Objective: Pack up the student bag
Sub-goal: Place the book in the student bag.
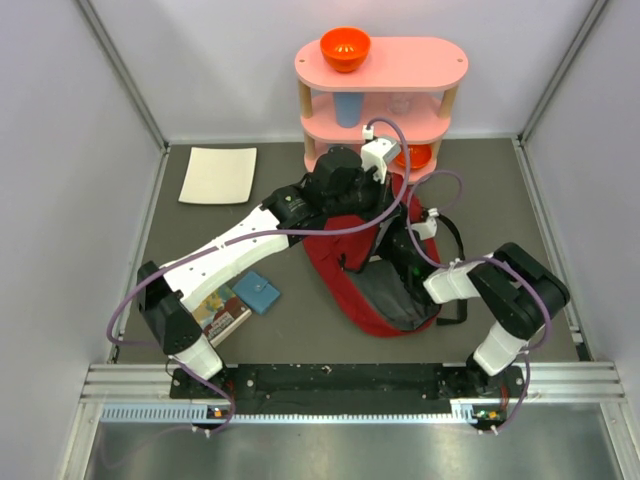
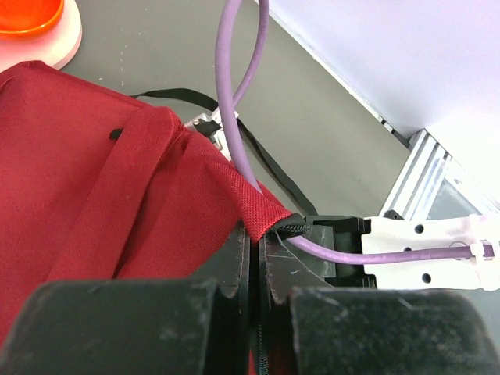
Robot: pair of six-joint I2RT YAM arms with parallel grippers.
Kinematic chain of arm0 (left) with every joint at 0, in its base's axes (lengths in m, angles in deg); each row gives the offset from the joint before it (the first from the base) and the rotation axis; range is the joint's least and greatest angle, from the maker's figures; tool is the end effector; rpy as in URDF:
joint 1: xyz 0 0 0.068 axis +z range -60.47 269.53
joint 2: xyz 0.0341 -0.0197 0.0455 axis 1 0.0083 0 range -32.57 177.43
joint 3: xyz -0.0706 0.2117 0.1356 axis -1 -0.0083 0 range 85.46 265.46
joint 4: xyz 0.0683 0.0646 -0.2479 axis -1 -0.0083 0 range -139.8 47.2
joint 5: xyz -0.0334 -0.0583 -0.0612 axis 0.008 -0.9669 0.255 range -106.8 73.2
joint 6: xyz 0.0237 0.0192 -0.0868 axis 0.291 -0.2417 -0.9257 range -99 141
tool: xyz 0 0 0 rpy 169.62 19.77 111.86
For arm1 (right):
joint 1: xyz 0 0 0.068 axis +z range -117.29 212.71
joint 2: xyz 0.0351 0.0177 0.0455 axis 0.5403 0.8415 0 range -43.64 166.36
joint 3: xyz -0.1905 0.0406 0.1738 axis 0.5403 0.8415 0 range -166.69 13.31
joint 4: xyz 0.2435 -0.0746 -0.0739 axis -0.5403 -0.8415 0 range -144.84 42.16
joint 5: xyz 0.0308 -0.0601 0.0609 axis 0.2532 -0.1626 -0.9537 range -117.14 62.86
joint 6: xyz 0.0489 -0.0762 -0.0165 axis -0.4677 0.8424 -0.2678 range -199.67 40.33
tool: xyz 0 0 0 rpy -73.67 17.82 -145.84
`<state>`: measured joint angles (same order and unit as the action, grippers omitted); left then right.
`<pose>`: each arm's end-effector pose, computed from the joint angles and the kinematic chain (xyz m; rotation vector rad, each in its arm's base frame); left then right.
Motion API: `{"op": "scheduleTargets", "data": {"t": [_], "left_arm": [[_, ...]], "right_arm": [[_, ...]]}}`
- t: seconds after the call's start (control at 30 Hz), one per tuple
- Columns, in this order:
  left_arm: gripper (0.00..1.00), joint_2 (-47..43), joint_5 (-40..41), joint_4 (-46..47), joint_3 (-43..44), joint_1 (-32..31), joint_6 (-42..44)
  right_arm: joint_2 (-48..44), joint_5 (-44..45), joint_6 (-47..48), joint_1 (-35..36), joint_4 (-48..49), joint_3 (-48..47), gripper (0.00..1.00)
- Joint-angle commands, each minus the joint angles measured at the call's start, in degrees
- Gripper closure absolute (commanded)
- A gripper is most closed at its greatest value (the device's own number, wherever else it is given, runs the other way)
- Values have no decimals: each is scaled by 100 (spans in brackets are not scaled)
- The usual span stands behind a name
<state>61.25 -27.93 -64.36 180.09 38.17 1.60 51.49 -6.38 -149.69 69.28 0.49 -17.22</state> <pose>0.2560 -0.3456 0.3734 0.6994 1.9401 -0.9861 0.2976 0.1843 0.1228 0.8090 1.7721 0.9492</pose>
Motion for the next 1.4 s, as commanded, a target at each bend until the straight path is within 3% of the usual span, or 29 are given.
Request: {"op": "scheduleTargets", "data": {"t": [0.0, 0.1, 0.2, 0.3, 0.4, 0.63, 0.73, 0.77, 0.9, 0.97, 1.1, 1.23, 1.37], "left_arm": [[100, -162, -99, 547, 223, -15, -55], [100, -180, -99, 600, 152, 2, -99], [100, -189, -91, 627, 91, 2, -108], [100, -224, -64, 679, -6, 37, -126], [100, -294, -47, 723, -76, 73, -152], [100, -338, -73, 794, -226, 125, -178], [100, -329, -90, 829, -261, 134, -196], [100, -347, -117, 838, -270, 134, -205], [100, -347, -169, 864, -305, 134, -231], [100, -382, -161, 864, -331, 134, -231], [100, -496, -99, 864, -445, 134, -214], [100, -593, -20, 882, -586, 152, -205], [99, -777, 217, 1083, -884, 187, -257]], "right_arm": [[-21, 114, 59, -107, 370, 37, 27], [-152, -299, -47, -247, 27, 186, 20], [-415, -571, -47, -318, 53, 441, 18], [-802, -932, -222, -344, -603, 486, 17], [-1329, -1073, -109, -344, -1641, 451, 17], [-2042, -1117, -91, -353, -2021, 899, 21], [-2051, -1170, -196, -353, -2066, 978, 40], [-1973, -1196, -196, -344, -1943, 996, 54], [-1692, -1170, -214, -362, -1687, 830, 84], [-1551, -1170, -65, -405, -1617, 671, 87], [-1252, -1223, 138, -563, -1722, 135, 88], [-1251, -1442, 216, -722, -1635, 169, 84], [-1839, -2048, 629, -757, -1678, 581, 58]]}}
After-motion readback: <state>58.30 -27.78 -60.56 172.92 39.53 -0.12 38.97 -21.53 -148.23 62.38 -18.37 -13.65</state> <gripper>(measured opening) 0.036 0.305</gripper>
